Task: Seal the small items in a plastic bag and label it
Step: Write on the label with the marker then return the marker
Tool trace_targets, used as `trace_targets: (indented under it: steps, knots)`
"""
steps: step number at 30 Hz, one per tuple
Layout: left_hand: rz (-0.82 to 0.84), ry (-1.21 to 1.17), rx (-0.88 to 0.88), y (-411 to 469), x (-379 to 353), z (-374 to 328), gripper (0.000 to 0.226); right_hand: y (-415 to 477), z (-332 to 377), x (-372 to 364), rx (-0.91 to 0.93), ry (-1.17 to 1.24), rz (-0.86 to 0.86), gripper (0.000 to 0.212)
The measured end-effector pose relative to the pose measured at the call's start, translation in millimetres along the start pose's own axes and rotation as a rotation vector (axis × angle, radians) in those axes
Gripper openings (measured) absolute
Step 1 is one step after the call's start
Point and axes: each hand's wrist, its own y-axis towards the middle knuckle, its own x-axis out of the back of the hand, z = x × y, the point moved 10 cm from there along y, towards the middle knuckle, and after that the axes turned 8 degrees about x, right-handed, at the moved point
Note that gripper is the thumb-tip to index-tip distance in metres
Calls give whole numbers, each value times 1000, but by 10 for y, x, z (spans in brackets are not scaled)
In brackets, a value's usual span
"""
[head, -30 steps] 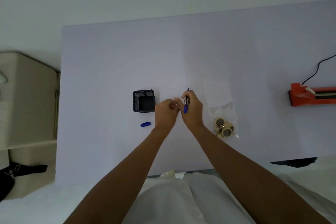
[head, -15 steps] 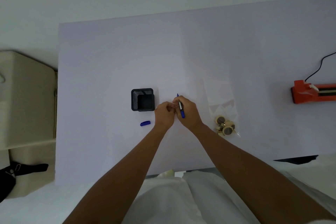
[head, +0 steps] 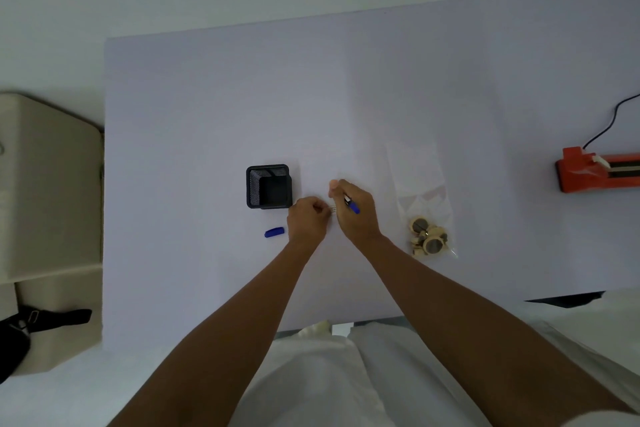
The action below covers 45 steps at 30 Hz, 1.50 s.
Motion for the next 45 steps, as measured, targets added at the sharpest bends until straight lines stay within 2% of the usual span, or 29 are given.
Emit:
trace_targets:
  steps: [3,7,10,14,22,31,45]
  knots:
    - [-16,18,-5,-10,-10,-4,13,-60,-114,-84,-76,70,10,36]
    - [-10,32,-27,1,-19,-12,17,-44,-153,-98,-49,58,-14,25]
    - [-9,16,-33,2,-20,-19,18,-70,-241,-48,-53,18,-83,35]
    - [-17,0,-27,3,-28,-13,14,-83,-282,-53,-71,27,-76,22]
    - [-21,-3,-7,22,-40,7,9,-151,-526,-80,-262,132,-27,46]
    - [-29,7,7,26,-46,26,14,-130,-466,-157,-238,86,56,47]
    - [-19,-4,14,18,-45,22,14,-117,-403,-99,-224,21,49,50]
